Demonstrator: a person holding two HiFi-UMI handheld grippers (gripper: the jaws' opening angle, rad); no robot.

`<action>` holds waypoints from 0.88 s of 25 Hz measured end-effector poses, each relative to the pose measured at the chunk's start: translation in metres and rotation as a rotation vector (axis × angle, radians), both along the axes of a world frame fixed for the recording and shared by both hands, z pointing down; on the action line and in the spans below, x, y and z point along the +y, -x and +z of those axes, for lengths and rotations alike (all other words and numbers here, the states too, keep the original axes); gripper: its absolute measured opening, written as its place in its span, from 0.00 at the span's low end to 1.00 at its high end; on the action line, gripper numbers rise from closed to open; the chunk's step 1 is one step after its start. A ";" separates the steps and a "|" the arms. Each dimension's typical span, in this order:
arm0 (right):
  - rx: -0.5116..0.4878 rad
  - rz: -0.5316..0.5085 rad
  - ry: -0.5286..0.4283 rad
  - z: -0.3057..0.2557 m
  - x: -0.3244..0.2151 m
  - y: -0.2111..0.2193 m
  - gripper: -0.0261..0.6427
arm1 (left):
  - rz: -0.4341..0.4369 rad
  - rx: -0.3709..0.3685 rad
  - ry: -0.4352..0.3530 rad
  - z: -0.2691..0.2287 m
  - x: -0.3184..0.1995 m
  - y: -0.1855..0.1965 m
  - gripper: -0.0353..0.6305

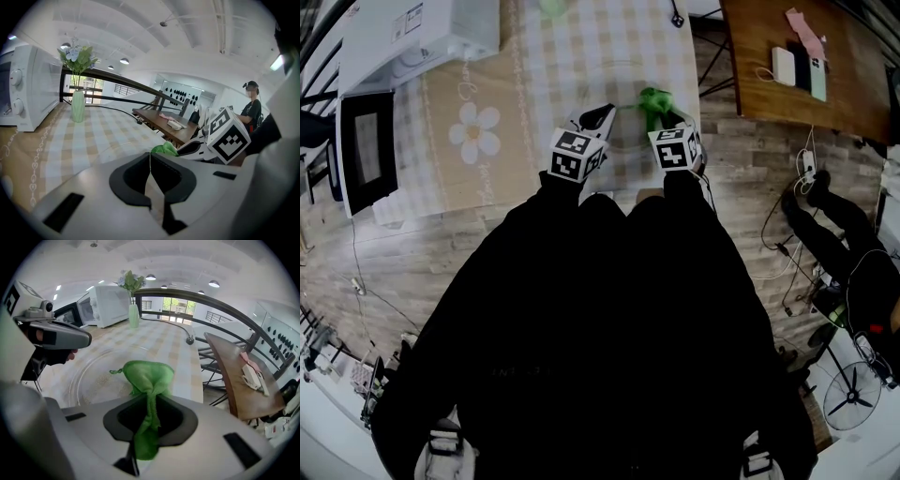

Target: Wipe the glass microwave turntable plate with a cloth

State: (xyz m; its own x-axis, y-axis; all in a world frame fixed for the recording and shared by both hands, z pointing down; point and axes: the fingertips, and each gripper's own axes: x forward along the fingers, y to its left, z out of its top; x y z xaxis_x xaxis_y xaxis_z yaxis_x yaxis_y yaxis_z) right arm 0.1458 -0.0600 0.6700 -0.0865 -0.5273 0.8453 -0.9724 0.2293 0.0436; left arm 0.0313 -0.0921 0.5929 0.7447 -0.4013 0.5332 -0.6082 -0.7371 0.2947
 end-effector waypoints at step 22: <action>-0.065 0.179 -0.081 -0.034 0.012 -0.041 0.14 | -0.071 0.001 -0.016 -0.009 0.014 0.069 0.09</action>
State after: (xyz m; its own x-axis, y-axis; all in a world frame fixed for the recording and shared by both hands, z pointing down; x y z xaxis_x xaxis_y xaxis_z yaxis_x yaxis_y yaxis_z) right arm 0.1866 -0.0482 0.6357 -0.0389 -0.6051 0.7952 -0.9986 0.0514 -0.0098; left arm -0.0372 -0.0778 0.5843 0.7144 -0.4613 0.5261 -0.6588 -0.6967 0.2838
